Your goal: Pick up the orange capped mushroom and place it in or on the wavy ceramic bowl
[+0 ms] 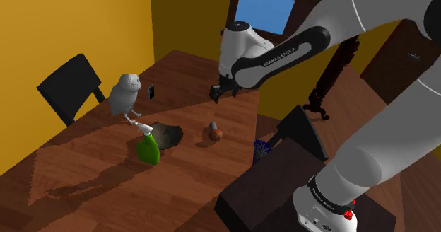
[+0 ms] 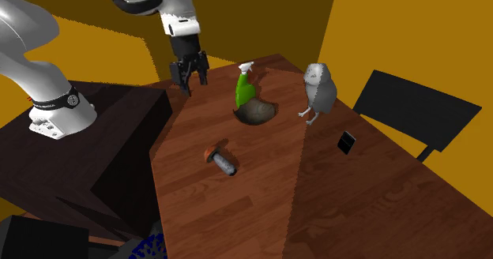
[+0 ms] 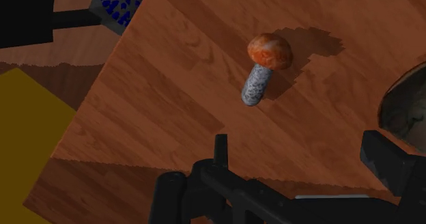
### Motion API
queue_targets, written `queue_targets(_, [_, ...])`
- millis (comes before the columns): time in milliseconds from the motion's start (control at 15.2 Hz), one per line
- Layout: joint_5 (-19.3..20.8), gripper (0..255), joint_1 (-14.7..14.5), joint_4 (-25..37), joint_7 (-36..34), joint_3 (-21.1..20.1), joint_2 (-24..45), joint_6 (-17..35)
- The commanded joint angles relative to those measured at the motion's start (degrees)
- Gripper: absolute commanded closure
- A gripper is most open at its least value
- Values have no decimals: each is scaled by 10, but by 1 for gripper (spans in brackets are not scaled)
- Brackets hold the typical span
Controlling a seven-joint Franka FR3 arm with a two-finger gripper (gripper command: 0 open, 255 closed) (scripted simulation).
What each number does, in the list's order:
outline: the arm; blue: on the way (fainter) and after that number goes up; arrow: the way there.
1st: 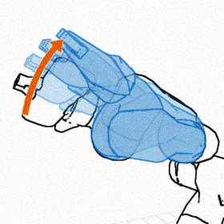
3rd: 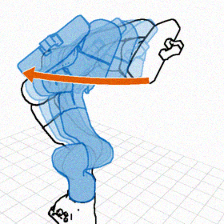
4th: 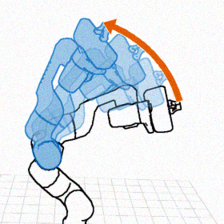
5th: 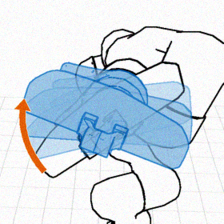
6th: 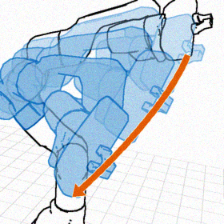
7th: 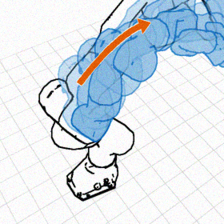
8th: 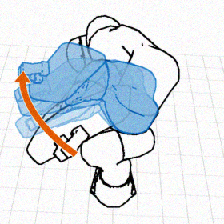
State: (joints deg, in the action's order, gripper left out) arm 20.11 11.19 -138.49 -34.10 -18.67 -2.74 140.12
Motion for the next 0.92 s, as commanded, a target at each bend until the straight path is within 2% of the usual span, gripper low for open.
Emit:
queue_targets(0, [57, 0, 8, 23, -57, 0, 50, 14])
queue_targets(396, [200, 0, -13, 116, -207, 39, 195, 23])
queue_targets(594, [247, 0, -32, 171, -261, 66, 263, 20])
queue_targets(858, [286, 0, -55, 250, -313, 101, 351, 12])
